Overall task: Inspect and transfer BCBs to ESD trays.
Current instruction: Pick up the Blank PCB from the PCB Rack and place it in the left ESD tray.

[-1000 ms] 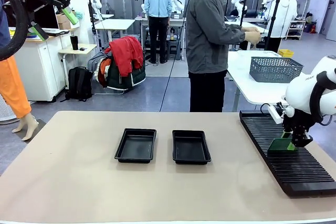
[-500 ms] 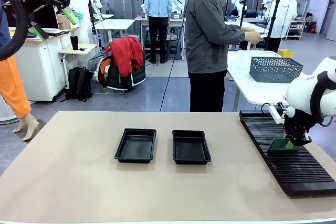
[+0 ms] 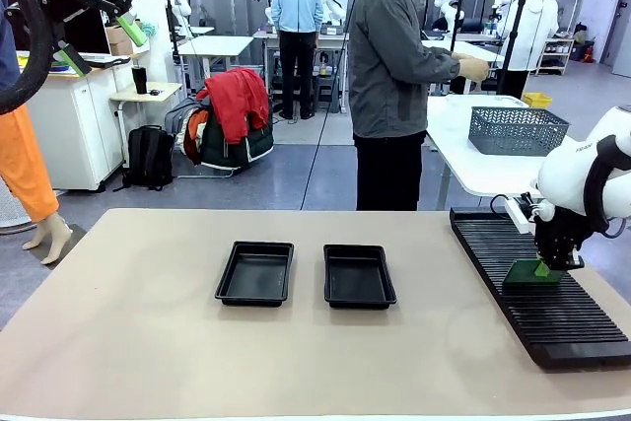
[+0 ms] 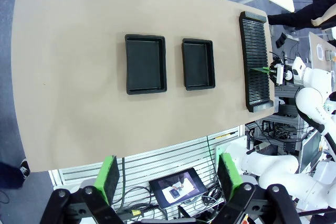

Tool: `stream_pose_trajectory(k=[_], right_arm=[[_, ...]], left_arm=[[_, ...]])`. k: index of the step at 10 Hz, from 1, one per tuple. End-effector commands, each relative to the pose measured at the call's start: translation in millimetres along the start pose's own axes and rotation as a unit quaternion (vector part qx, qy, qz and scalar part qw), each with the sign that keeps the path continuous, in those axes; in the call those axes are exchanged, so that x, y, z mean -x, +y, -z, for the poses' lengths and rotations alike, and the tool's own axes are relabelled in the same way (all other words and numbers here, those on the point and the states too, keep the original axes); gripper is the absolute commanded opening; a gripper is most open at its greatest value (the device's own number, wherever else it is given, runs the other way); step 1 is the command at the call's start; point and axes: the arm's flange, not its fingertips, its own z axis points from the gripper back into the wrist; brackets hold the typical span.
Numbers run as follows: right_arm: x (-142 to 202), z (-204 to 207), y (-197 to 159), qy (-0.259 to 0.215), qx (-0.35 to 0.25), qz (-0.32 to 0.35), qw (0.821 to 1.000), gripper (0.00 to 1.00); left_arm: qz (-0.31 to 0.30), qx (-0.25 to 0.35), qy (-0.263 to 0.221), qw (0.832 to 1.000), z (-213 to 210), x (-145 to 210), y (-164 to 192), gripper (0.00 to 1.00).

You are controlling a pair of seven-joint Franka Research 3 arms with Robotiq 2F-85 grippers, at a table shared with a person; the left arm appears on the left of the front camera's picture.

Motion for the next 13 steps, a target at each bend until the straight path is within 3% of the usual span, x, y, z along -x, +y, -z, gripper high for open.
stream_pose_trajectory(k=[1, 4, 7, 13], right_arm=[[2.6, -3.4, 4.7, 0.011, -0.003, -0.008, 1.0, 0.03], [3.4, -14.8, 0.1, 0.012, -0.001, -0.003, 1.0, 0.0], [1.8, -54.5, -2.3, 0.006, -0.002, 0.004, 1.0, 0.0], [-4.6, -227.3, -5.2, -0.006, -0.01, 0.014, 1.0, 0.0]], left_arm=[[-0.001, 0.002, -0.003, 1.0, -0.1, 0.1, -0.2, 1.0], [-0.001, 0.002, -0.003, 1.0, -0.1, 0.1, -0.2, 1.0], [-0.001, 0.002, -0.003, 1.0, -0.1, 0.1, -0.2, 1.0], [-0.001, 0.002, -0.003, 1.0, -0.1, 0.1, -0.2, 1.0]])
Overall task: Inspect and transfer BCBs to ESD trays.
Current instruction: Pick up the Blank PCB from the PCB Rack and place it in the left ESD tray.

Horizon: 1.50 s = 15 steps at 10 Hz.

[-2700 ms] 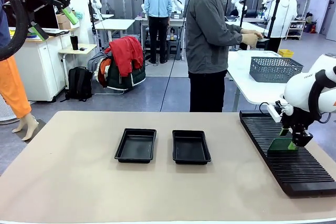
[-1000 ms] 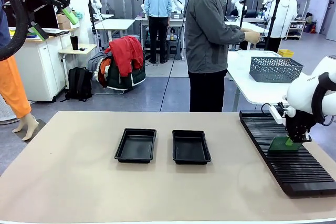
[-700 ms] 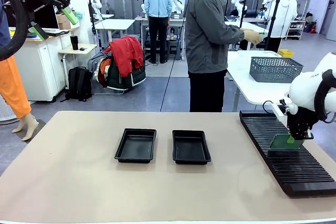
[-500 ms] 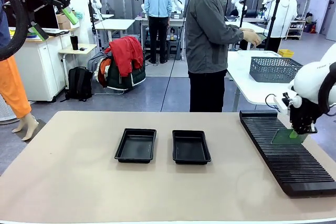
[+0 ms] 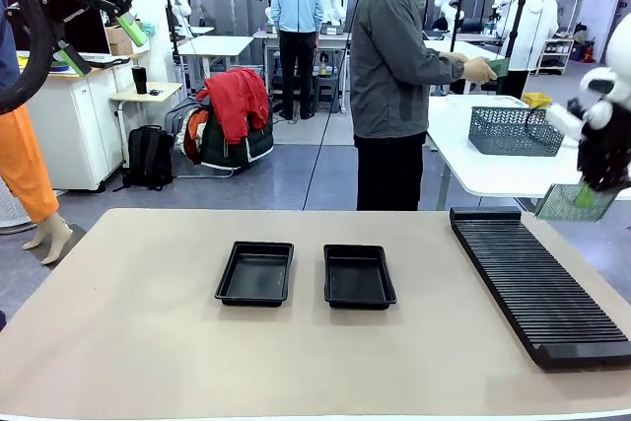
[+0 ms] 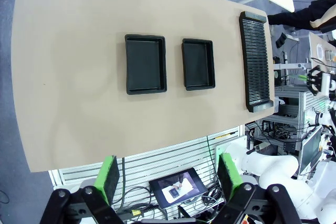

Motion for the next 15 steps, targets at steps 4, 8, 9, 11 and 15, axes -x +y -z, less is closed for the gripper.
stream_pose_trajectory(k=[4, 8, 9, 11, 15], right_arm=[[0.5, -98.3, -8.4, 0.0, 0.011, 0.006, 1.0, 0.0], [12.7, -115.4, -9.8, -0.014, 0.016, 0.004, 1.0, 0.0], [5.5, -115.6, -6.6, -0.001, 0.026, 0.006, 1.0, 0.0], [5.5, -115.6, -6.6, -0.001, 0.026, 0.006, 1.0, 0.0], [5.5, -115.6, -6.6, -0.001, 0.026, 0.006, 1.0, 0.0]], left_arm=[[-0.001, 0.002, -0.003, 1.0, -0.2, 0.3, -0.2, 1.0], [-0.001, 0.002, -0.003, 1.0, -0.2, 0.3, -0.2, 1.0], [-0.001, 0.002, -0.003, 1.0, -0.2, 0.3, -0.2, 1.0], [-0.001, 0.002, -0.003, 1.0, -0.2, 0.3, -0.2, 1.0], [-0.001, 0.002, -0.003, 1.0, -0.2, 0.3, -0.2, 1.0]])
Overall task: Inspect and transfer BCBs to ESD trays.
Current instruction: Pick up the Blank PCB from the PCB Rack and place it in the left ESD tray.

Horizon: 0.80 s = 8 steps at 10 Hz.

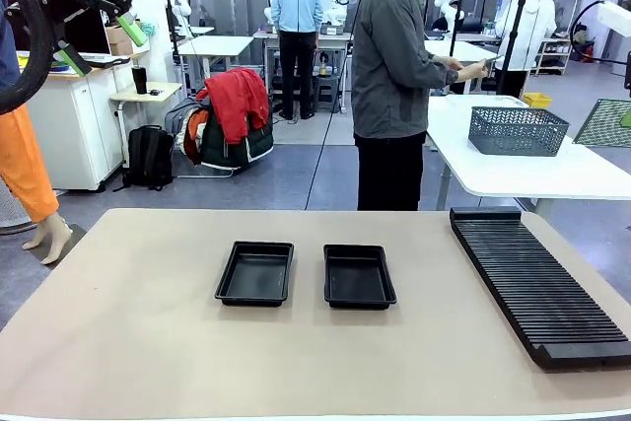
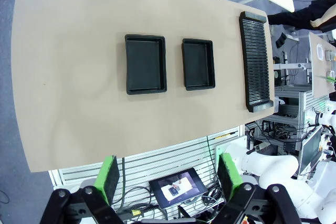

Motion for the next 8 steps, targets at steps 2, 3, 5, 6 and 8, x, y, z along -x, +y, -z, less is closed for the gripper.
stream_pose_trajectory(k=[2, 3, 5, 6, 8], right_arm=[[-1.5, 0.1, 1.6, 0.002, 0.0, 0.001, 1.0, 0.0], [-1.5, 0.1, 1.6, 0.002, 0.0, 0.001, 1.0, 0.0], [-1.5, 0.1, 1.6, 0.002, 0.0, 0.001, 1.0, 0.0], [-1.5, 0.1, 1.6, 0.002, 0.0, 0.001, 1.0, 0.0], [-9.7, 3.1, -1.3, -0.026, 0.003, 0.028, 0.999, 0.03]], left_arm=[[-0.001, 0.002, -0.003, 1.0, -0.2, 0.3, -0.2, 1.0], [-0.001, 0.002, -0.003, 1.0, -0.2, 0.3, -0.2, 1.0], [-0.001, 0.002, -0.003, 1.0, -0.2, 0.3, -0.2, 1.0], [-0.001, 0.002, -0.003, 1.0, -0.2, 0.3, -0.2, 1.0], [-0.001, 0.002, -0.003, 1.0, -0.2, 0.3, -0.2, 1.0]])
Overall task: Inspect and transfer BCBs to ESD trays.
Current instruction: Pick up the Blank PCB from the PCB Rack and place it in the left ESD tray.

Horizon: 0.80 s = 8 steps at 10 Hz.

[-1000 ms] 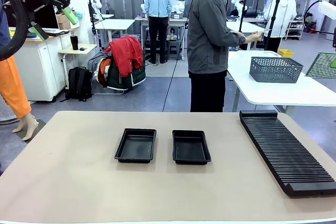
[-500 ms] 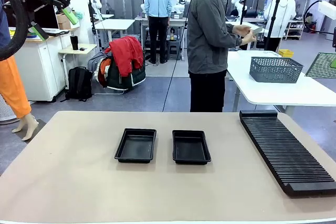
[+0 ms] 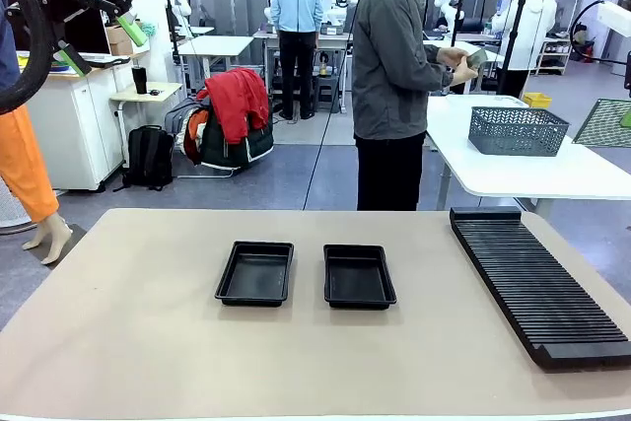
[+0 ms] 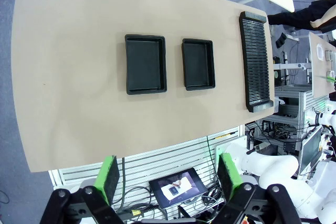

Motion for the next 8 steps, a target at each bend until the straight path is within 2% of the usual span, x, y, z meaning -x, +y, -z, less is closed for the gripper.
stream_pose_trajectory(k=[1, 3, 4, 6, 8], right_arm=[[-20.1, 5.8, -4.0, -0.051, 0.002, 0.053, 0.997, 0.03], [-50.9, 15.7, -7.8, -0.088, -0.002, 0.142, 0.986, 0.03], [-62.2, 22.1, -11.2, -0.118, -0.008, 0.195, 0.974, 0.03], [-94.4, 45.9, -11.3, -0.126, -0.023, 0.26, 0.957, 0.03], [-126.9, 73.3, -12.6, -0.141, -0.05, 0.345, 0.927, 0.03]], left_arm=[[-0.001, 0.002, -0.003, 1.0, -0.2, 0.3, -0.2, 1.0], [-0.001, 0.002, -0.003, 1.0, -0.2, 0.3, -0.2, 1.0], [-0.001, 0.002, -0.003, 1.0, -0.2, 0.3, -0.2, 1.0], [-0.001, 0.002, -0.003, 1.0, -0.2, 0.3, -0.2, 1.0], [-0.001, 0.002, -0.003, 1.0, -0.2, 0.3, -0.2, 1.0]])
